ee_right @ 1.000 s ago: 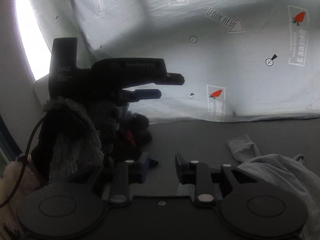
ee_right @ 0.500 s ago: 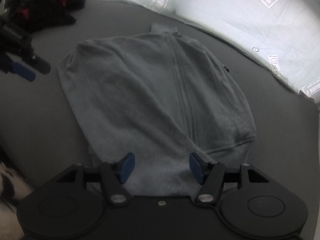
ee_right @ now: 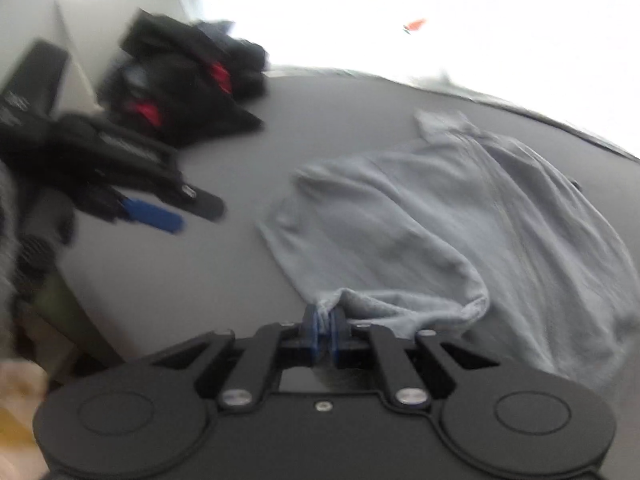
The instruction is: Fold clothes
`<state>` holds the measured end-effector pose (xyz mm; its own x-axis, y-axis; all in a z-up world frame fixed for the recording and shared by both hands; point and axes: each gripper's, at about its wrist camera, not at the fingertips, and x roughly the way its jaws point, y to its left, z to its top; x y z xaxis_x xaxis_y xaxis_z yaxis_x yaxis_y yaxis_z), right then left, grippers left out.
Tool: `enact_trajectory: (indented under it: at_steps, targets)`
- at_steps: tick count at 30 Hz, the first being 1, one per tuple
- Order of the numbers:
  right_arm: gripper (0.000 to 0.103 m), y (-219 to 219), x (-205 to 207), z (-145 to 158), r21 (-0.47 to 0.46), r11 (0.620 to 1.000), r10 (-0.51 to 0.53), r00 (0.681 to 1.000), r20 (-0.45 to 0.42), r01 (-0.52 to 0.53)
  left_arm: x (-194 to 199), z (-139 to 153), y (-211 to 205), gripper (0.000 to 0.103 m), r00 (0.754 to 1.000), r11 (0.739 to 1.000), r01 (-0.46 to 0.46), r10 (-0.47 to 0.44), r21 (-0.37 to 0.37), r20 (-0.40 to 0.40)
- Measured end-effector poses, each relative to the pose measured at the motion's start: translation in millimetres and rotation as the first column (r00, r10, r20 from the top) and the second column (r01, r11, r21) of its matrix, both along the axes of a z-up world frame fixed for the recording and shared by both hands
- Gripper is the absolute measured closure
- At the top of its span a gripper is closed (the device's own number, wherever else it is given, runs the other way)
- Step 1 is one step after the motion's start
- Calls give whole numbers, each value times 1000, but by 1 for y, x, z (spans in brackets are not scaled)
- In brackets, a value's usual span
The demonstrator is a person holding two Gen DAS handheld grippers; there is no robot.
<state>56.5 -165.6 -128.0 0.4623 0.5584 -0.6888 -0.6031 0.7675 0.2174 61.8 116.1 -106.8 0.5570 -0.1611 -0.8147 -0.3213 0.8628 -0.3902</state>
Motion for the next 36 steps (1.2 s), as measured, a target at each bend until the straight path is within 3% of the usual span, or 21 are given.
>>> enact_trajectory:
  at_steps: [3, 5, 6, 7, 8, 9, 12, 16, 19, 21, 22, 25, 26, 28, 30, 31, 32, 34, 35, 36]
  targets:
    - [97, 65, -14, 40, 139, 962, 221, 969, 112, -236, -20, 15, 38, 42, 987, 988, -152, 151, 4, 56]
    - [95, 100, -21, 57, 156, 937, 281, 939, 198, -313, -33, 23, 59, 42, 969, 972, -234, 233, 3, 76]
    - [86, 109, -20, 59, 155, 936, 284, 937, 204, -317, -40, 26, 66, 42, 961, 964, -265, 263, 13, 85]
    - [59, 118, -17, 57, 144, 938, 289, 940, 182, -317, -45, 28, 70, 42, 956, 959, -282, 278, 27, 88]
    - [46, 119, -15, 47, 97, 948, 286, 945, 156, -303, -49, 27, 73, 42, 955, 956, -289, 285, 41, 83]
    - [41, 119, -12, 37, 49, 956, 281, 951, 131, -289, -53, 25, 73, 41, 955, 954, -292, 288, 59, 71]
    - [43, 89, -9, 9, -61, 980, 196, 978, 70, -192, -55, 12, 64, 41, 966, 963, -259, 258, 70, 24]
    - [43, 3, 1, -17, -136, 987, -89, 996, -13, 87, -39, -19, 26, 41, 994, 995, -98, 97, -17, -45]
    - [41, -67, 13, -25, -173, 929, -342, 938, -54, 328, -15, -44, -24, 41, 991, 990, 98, -107, -104, -82]
    - [38, -113, 15, -28, -180, 868, -479, 876, -61, 462, -2, -59, -67, 33, 959, 953, 255, -271, -161, -85]
    - [30, -136, 16, -32, -180, 838, -531, 845, -57, 515, 4, -66, -89, 30, 933, 925, 331, -350, -186, -83]
    - [22, -182, 20, -40, -173, 772, -625, 780, -32, 612, 19, -88, -138, 23, 865, 864, 458, -487, -211, -117]
    - [22, -185, 24, -43, -161, 776, -623, 781, -42, 610, 24, -95, -153, 23, 841, 842, 494, -526, -217, -129]
    - [22, -190, 32, -49, -137, 784, -617, 784, -64, 606, 30, -103, -174, 23, 832, 847, 507, -529, -160, -167]
    - [22, -195, 40, -55, -112, 791, -611, 787, -85, 602, 33, -105, -191, 13, 823, 843, 525, -538, -121, -179]
    - [22, -198, 43, -58, -99, 794, -607, 789, -96, 599, 33, -103, -198, 16, 823, 837, 536, -548, -113, -150]
    - [22, -200, 47, -62, -87, 797, -603, 790, -106, 597, 33, -101, -203, 25, 825, 836, 539, -548, -98, -136]
    - [26, -205, 55, -68, -61, 803, -595, 793, -127, 593, 34, -101, -208, 43, 846, 859, 509, -510, -48, -155]
    - [33, -208, 59, -71, -49, 806, -591, 795, -137, 590, 35, -100, -210, 52, 859, 872, 488, -486, -26, -164]
    - [55, -210, 63, -74, -36, 808, -586, 796, -147, 588, 34, -99, -209, 68, 865, 877, 480, -479, -30, -152]
